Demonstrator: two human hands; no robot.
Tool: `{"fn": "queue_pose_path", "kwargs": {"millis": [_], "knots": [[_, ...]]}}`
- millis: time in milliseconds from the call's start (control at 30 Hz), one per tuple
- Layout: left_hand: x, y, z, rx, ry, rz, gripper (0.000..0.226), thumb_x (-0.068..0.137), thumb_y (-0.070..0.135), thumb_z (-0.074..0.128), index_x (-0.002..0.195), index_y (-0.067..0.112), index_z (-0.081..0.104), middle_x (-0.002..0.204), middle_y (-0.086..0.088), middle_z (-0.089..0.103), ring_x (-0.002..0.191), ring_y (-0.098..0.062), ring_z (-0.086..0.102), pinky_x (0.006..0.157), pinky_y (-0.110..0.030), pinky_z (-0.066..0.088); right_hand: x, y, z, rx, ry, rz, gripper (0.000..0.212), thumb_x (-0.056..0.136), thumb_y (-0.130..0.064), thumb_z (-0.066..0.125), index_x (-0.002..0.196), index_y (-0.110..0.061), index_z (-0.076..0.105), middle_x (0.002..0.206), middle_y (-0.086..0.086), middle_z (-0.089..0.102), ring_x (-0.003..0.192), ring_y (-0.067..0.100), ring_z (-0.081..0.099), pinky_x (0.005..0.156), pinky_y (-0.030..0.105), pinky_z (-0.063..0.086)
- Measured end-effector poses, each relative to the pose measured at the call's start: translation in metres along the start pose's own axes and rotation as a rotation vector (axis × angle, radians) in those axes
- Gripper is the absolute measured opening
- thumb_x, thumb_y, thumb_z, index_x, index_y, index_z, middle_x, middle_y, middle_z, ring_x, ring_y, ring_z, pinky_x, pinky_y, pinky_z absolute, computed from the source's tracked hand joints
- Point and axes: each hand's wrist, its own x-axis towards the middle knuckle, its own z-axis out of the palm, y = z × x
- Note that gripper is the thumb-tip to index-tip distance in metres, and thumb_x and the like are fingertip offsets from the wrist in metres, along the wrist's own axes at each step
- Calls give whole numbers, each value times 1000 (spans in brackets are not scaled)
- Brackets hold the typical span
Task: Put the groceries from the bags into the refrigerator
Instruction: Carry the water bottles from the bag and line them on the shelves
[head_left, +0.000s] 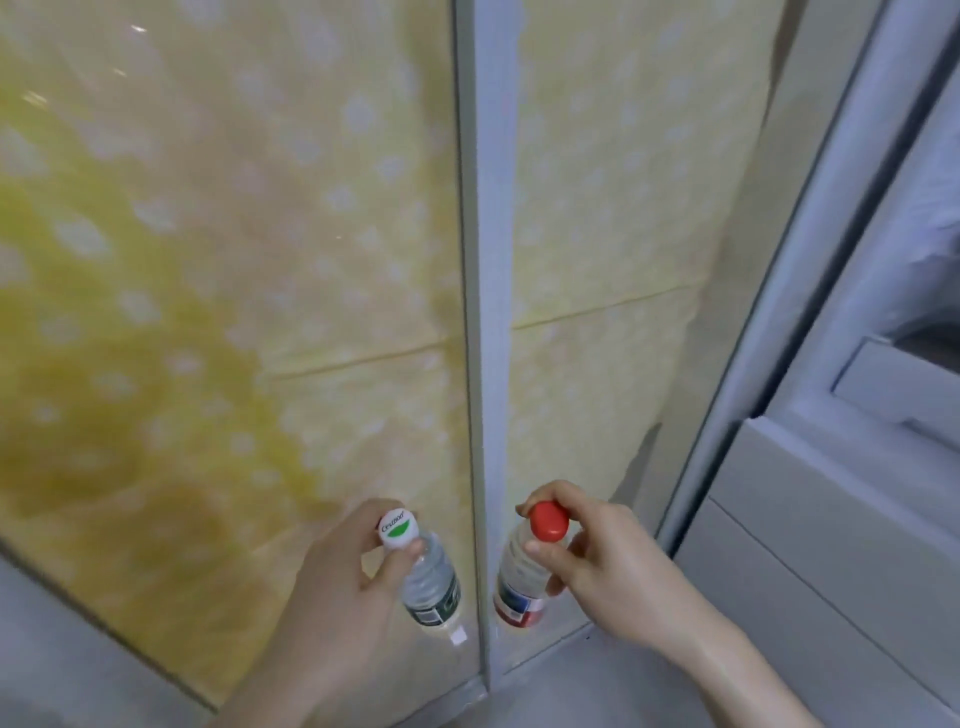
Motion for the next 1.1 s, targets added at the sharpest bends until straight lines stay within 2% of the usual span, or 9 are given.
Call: {"fn": "queue_pose_path", "kwargs": {"millis": [133,333,467,567,633,767,867,1000,1100], "knots": [[62,24,13,-9,-150,152,11,94,31,64,104,29,60,94,13,71,89,-23,66,71,-38,51,10,2,-30,-32,196,105,17,96,-27,69,105,-37,58,102,-8,71,66,11,72,78,42,58],[128,67,52,-88,-316,345,9,93,26,66,100,31,63,94,19,72,95,0,66,87,-32,52,3,6,-72,-36,458,237,15,96,-25,68,104,-36,61,100,-6,71,67,12,73,77,40,59],[155,103,86,-139,-402,426,14,93,33,66,105,36,61,97,21,71,79,-10,69,80,-40,54,-9,16,-104,-70,591,301,17,97,-26,68,103,-39,59,103,-9,71,67,13,73,76,40,59],[172,134,116,-235,-455,460,14,94,26,67,105,33,63,100,18,72,92,0,68,82,-46,58,-17,28,-134,-89,677,346,15,97,-26,68,103,-36,60,99,-6,71,65,11,73,74,38,59],[181,157,138,-301,-483,481,13,94,24,66,106,30,64,104,17,72,101,2,67,85,-50,58,-21,37,-155,-103,739,360,14,97,-25,68,104,-34,60,95,-6,71,64,9,73,67,30,57],[198,204,182,-378,-500,520,11,95,26,66,105,30,64,107,19,72,105,3,66,88,-49,58,-27,61,-201,-104,868,352,14,97,-23,68,104,-33,60,103,-13,68,64,11,73,66,26,54],[211,243,216,-423,-484,561,13,94,25,67,105,31,64,106,18,72,105,1,67,87,-52,58,-29,81,-242,-120,952,335,16,97,-21,68,104,-34,61,99,-13,67,62,10,72,64,22,52],[226,299,258,-494,-444,611,13,93,22,68,105,28,66,106,16,73,103,-1,67,86,-52,59,-25,104,-297,-137,1056,276,18,96,-22,69,105,-34,60,101,-21,65,66,12,73,64,35,57],[234,340,285,-549,-395,656,12,94,24,67,105,26,67,106,16,72,103,-5,67,85,-53,59,-20,119,-337,-139,1148,191,20,95,-21,70,105,-36,61,99,-18,68,65,11,72,65,26,55]]}}
